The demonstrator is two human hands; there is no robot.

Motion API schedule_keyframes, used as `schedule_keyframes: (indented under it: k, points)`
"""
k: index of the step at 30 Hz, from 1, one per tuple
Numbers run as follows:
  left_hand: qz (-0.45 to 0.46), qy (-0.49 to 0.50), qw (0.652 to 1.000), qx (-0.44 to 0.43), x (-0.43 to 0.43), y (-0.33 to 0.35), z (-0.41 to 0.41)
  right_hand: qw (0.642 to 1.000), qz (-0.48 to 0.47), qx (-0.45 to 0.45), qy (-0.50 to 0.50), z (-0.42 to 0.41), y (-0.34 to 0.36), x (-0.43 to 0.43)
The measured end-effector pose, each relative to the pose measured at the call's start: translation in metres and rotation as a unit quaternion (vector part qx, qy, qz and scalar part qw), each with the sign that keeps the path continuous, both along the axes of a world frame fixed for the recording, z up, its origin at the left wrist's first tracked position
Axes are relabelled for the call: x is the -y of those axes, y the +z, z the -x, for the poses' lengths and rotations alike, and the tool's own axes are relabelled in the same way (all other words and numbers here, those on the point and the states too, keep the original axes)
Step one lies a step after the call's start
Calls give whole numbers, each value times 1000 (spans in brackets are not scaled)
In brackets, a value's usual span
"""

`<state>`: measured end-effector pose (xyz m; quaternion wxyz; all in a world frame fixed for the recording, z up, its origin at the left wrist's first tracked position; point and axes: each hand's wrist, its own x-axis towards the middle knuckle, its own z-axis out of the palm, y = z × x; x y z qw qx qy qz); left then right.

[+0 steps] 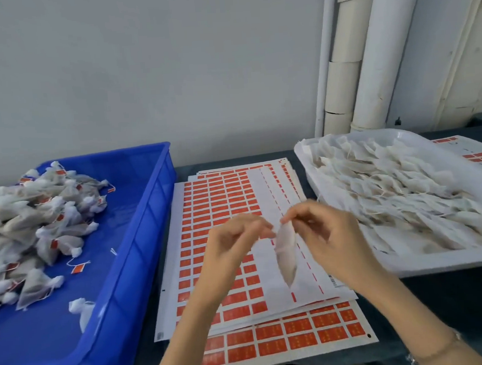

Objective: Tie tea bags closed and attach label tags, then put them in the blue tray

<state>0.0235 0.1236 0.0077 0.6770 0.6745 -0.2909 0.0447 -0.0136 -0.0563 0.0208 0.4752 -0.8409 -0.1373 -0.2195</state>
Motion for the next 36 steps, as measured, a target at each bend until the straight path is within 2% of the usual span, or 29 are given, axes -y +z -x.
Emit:
schedule_keyframes:
  k: [2, 7, 10, 13, 17, 21, 25, 28, 36]
  points:
    - [15, 21, 998, -61, -8, -20, -5, 995, -59, -61, 48, -9, -19, -12]
    - [-112, 4, 984, -139, -11, -46, -13, 974, -157, -122, 106, -35, -49, -34]
    - [-157, 53, 975, -150, -13, -53, -18, 969, -176, -145, 97, -49, -61, -40]
    - [-152, 139, 964, -169, -17, -60, -23, 965, -204, -155, 65, -57, -69, -39]
    - [-77, 244, 931, -260, -22, -68, -25, 949, -250, -188, 44, -61, -81, -35]
    - [-48, 268, 922, -275, -20, -72, -27, 950, -248, -186, 17, -63, -85, -33]
    - [-54, 245, 933, -258, -18, -75, -26, 960, -222, -164, 46, -65, -89, -37]
    - [-52, 222, 943, -242, -17, -76, -25, 972, -190, -135, 29, -66, -93, -39]
    - [-72, 239, 944, -216, -17, -85, -32, 981, -145, -125, 34, -65, -99, -39]
